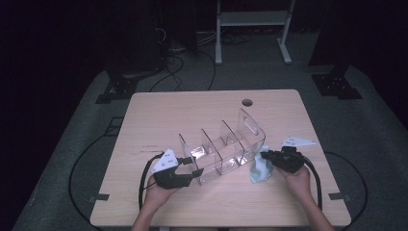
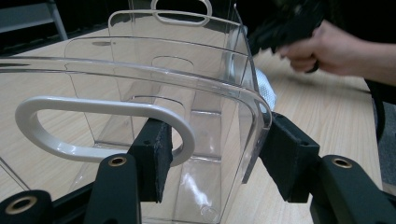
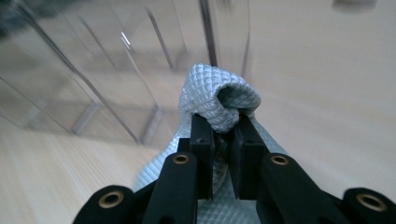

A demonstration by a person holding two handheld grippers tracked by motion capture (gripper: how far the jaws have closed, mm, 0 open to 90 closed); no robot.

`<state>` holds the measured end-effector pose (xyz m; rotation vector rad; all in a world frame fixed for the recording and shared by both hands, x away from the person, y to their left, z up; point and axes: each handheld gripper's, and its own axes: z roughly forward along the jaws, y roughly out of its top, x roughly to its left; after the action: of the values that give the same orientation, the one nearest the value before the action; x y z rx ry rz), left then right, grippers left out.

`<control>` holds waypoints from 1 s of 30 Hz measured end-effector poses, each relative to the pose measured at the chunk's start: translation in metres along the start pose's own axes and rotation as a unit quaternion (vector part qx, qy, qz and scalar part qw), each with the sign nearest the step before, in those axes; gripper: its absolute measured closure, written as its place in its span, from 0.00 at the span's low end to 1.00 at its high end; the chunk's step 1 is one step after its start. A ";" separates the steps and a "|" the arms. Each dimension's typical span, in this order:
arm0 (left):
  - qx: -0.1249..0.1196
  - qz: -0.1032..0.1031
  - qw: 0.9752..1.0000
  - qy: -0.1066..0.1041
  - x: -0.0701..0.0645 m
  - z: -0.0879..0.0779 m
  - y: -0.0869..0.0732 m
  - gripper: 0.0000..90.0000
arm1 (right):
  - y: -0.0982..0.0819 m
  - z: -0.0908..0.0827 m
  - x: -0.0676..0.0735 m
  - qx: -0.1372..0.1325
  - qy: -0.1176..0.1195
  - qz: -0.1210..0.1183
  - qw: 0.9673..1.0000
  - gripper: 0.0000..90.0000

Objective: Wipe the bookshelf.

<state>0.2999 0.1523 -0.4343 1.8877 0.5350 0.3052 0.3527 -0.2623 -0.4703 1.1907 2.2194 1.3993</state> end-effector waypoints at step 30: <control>0.001 0.008 1.000 0.005 -0.004 0.002 0.000 0.52 | 0.027 -0.017 -0.001 -0.028 -0.011 -0.022 0.999 0.89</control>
<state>0.2973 0.1491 -0.4346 1.8932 0.5275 0.3240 0.3568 -0.2685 -0.4390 1.1273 2.1627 1.4149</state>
